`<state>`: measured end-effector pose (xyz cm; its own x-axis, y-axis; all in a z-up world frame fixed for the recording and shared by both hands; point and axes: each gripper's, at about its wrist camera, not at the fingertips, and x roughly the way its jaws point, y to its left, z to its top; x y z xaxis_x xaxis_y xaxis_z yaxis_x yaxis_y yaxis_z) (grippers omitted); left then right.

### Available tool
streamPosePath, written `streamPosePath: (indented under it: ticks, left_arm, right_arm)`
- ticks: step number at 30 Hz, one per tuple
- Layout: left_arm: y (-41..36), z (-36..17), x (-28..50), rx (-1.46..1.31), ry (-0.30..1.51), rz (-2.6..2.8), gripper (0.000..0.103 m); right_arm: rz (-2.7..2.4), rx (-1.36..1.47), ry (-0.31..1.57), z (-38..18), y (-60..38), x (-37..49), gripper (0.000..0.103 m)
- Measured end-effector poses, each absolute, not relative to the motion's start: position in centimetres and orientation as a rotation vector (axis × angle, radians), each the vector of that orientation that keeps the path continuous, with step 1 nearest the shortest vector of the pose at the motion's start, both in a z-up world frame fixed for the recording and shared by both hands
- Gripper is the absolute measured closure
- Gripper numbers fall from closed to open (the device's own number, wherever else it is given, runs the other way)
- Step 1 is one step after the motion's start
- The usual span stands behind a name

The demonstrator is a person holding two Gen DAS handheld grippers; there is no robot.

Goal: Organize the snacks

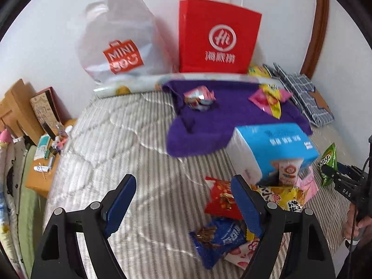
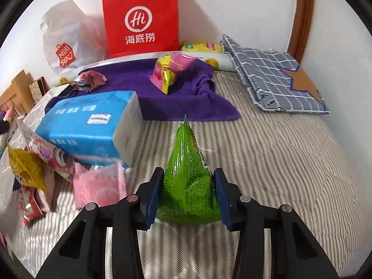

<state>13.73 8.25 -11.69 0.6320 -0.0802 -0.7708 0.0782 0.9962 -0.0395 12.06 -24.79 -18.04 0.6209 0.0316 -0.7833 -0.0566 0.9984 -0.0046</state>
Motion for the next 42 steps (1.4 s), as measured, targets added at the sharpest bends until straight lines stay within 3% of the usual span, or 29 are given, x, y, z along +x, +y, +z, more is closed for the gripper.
streamPosePath:
  ticks: [8,10,12,15,22,24,26,30,42]
  left_arm:
    - [5.4,-15.8,16.4,0.033,1.014,-0.155,0.023]
    - [4.9,-16.6,16.6,0.042,1.033,-0.185,0.03]
    - [4.5,-17.2,16.6,0.044,1.048,-0.202,0.05]
    - [4.4,-17.4,16.4,0.045,1.041,-0.214,0.059]
    - [6.7,-17.9,16.9,0.044,1.02,-0.14,0.057]
    - [6.5,-18.1,16.9,0.072,1.004,-0.12,0.048]
    - [6.6,-18.3,16.7,0.06,0.968,-0.102,0.047]
    - [7.4,-18.2,16.6,0.013,0.959,-0.09,0.058]
    - [7.2,-18.3,16.8,0.023,0.961,-0.072,0.056]
  right_arm:
    - [0.068,0.049,0.884,-18.6,-25.8,12.1,0.057]
    - [0.076,0.056,0.881,-18.7,-25.9,12.0,0.057]
    - [0.073,0.055,0.881,-18.7,-25.8,12.1,0.056]
    - [0.07,0.043,0.877,-18.7,-25.6,12.0,0.056]
    - [0.063,0.028,0.871,-18.7,-25.5,11.9,0.057]
    - [0.066,0.028,0.871,-18.7,-25.5,11.9,0.056]
    - [0.07,0.032,0.872,-18.7,-25.6,11.9,0.056]
    - [0.078,0.058,0.877,-18.8,-26.0,12.1,0.056]
    - [0.09,0.074,0.888,-19.0,-26.1,12.3,0.054]
